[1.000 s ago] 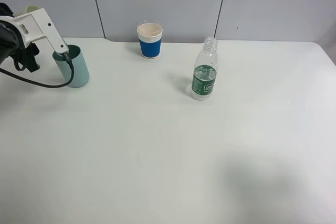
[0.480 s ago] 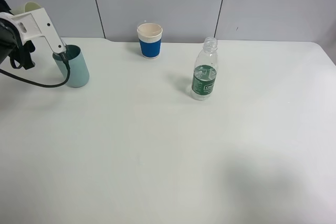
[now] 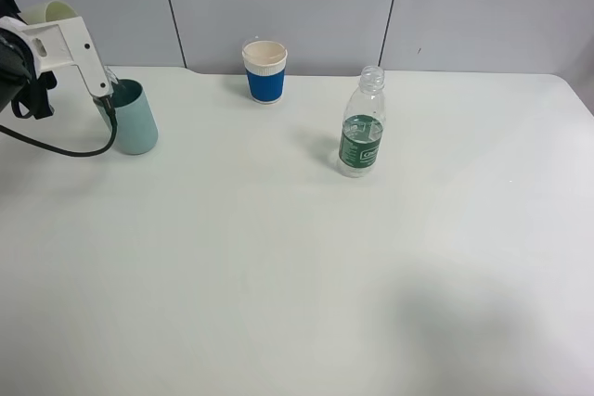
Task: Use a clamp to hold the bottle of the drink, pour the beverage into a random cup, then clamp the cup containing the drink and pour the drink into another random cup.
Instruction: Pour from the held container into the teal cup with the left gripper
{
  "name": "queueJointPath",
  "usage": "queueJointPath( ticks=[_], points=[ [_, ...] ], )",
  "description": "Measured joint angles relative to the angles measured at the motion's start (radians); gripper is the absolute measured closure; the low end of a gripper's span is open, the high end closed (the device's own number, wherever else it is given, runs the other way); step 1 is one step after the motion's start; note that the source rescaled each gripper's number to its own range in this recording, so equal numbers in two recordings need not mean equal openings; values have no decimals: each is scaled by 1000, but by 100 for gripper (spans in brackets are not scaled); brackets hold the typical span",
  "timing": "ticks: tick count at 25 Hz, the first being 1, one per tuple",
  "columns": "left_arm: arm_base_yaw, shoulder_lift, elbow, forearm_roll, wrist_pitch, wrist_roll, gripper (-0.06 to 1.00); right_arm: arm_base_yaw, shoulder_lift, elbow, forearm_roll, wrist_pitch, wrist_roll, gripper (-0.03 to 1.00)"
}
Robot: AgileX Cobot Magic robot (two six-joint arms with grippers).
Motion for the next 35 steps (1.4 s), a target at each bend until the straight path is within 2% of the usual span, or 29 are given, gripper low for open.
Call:
queueJointPath(
  ticks=[8, 15, 21, 30, 35],
  points=[
    [0, 0, -1, 7, -27, 24, 92, 0, 0, 0, 0, 0, 0, -3],
    [0, 0, -1, 53, -43, 37, 92, 0, 0, 0, 0, 0, 0, -3],
    [0, 0, -1, 69, -49, 100, 92, 0, 0, 0, 0, 0, 0, -3],
    [0, 0, -1, 150, -86, 125, 92, 0, 0, 0, 0, 0, 0, -3],
    [0, 0, -1, 238, -104, 125, 92, 0, 0, 0, 0, 0, 0, -3]
  ],
)
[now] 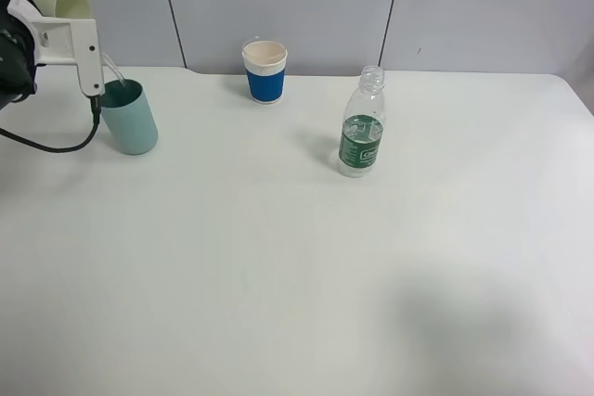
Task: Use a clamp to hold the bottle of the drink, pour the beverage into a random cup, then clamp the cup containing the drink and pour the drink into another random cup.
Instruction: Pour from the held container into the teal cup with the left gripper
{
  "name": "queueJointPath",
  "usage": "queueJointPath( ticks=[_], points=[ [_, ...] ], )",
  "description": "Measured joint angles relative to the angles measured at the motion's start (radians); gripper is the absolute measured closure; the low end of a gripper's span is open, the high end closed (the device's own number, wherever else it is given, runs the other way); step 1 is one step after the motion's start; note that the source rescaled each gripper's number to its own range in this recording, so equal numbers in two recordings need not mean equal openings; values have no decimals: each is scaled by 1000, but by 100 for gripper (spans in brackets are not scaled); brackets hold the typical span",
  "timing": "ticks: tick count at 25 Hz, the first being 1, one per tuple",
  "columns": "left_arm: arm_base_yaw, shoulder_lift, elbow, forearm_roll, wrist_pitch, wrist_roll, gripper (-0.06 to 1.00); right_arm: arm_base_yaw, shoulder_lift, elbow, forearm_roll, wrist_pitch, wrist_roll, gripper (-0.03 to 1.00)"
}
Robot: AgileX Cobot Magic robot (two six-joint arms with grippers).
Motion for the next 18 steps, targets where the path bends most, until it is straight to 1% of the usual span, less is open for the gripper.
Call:
queueJointPath(
  ticks=[4, 10, 15, 18],
  points=[
    [1, 0, 0, 78, -39, 6, 92, 0, 0, 0, 0, 0, 0, -3],
    [1, 0, 0, 159, -52, 111, 92, 0, 0, 0, 0, 0, 0, -3],
    [1, 0, 0, 172, -52, 126, 92, 0, 0, 0, 0, 0, 0, -3],
    [1, 0, 0, 146, -52, 125, 92, 0, 0, 0, 0, 0, 0, -3]
  ],
)
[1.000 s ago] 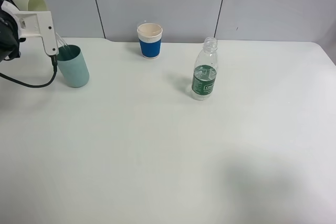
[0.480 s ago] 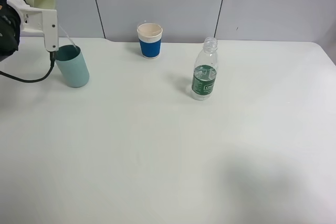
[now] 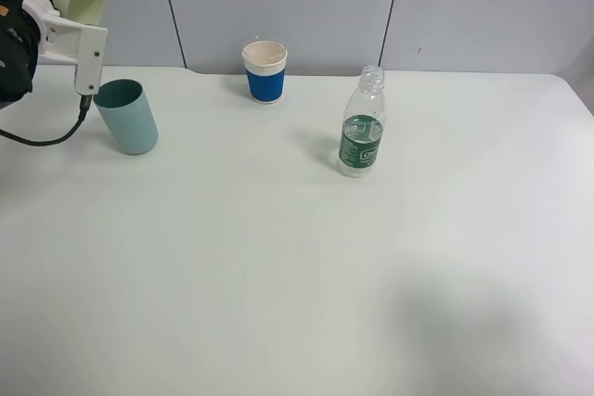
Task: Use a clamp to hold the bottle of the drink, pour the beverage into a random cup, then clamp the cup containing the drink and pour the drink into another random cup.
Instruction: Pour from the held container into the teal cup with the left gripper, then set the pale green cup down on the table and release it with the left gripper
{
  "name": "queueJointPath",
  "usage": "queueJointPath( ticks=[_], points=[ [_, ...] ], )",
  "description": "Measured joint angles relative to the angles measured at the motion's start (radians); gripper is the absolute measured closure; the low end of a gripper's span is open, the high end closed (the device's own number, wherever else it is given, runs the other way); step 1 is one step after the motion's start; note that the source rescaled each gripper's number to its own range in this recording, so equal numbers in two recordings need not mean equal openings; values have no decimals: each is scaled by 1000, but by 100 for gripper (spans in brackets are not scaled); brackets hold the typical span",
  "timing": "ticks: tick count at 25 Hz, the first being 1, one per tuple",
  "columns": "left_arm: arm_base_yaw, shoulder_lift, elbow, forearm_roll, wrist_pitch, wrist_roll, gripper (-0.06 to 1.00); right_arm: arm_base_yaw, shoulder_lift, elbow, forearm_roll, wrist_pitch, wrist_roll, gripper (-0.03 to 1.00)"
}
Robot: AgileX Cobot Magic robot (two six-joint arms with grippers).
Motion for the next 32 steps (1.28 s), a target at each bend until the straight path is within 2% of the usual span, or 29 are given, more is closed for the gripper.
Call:
queueJointPath(
  ticks=[4, 8, 12, 20, 28, 32],
  points=[
    [-1, 0, 0, -100, 9, -60, 92, 0, 0, 0, 0, 0, 0, -3],
    [-25, 0, 0, -221, 54, -205, 92, 0, 0, 0, 0, 0, 0, -3],
    [-56, -4, 0, -290, 97, -367, 92, 0, 0, 0, 0, 0, 0, -3],
    [-106, -83, 56, -274, 110, -617, 92, 0, 0, 0, 0, 0, 0, -3],
    [-111, -265, 170, -160, 148, -902, 92, 0, 0, 0, 0, 0, 0, -3],
    [-111, -351, 244, -115, 198, -1097, 92, 0, 0, 0, 0, 0, 0, -3]
  ],
)
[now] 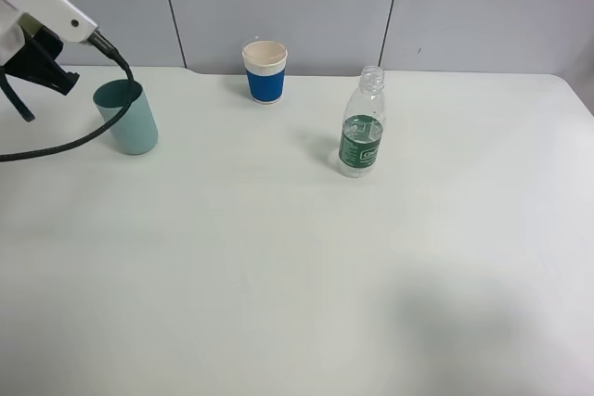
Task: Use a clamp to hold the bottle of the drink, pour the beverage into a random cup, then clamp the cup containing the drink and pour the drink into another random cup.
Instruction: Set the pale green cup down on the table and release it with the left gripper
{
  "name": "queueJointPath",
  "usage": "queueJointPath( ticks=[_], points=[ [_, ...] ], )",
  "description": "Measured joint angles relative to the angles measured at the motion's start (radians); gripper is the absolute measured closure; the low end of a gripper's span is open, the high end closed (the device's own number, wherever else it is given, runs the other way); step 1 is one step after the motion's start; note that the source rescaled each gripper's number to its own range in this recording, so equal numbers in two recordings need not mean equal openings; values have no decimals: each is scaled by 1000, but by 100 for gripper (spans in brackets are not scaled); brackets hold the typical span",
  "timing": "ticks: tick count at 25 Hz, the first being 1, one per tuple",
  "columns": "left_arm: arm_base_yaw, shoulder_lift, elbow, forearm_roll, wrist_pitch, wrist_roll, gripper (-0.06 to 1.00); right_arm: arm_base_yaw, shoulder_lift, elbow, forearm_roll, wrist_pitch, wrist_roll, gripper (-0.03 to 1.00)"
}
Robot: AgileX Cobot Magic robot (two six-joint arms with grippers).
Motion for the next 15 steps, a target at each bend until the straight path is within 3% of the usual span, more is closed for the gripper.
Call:
queueJointPath(
  ticks=[7, 15],
  points=[
    [0, -72, 141, 103, 63, -418, 92, 0, 0, 0, 0, 0, 0, -3],
    [0, -80, 259, 370, 91, -968, 92, 0, 0, 0, 0, 0, 0, -3]
  ],
)
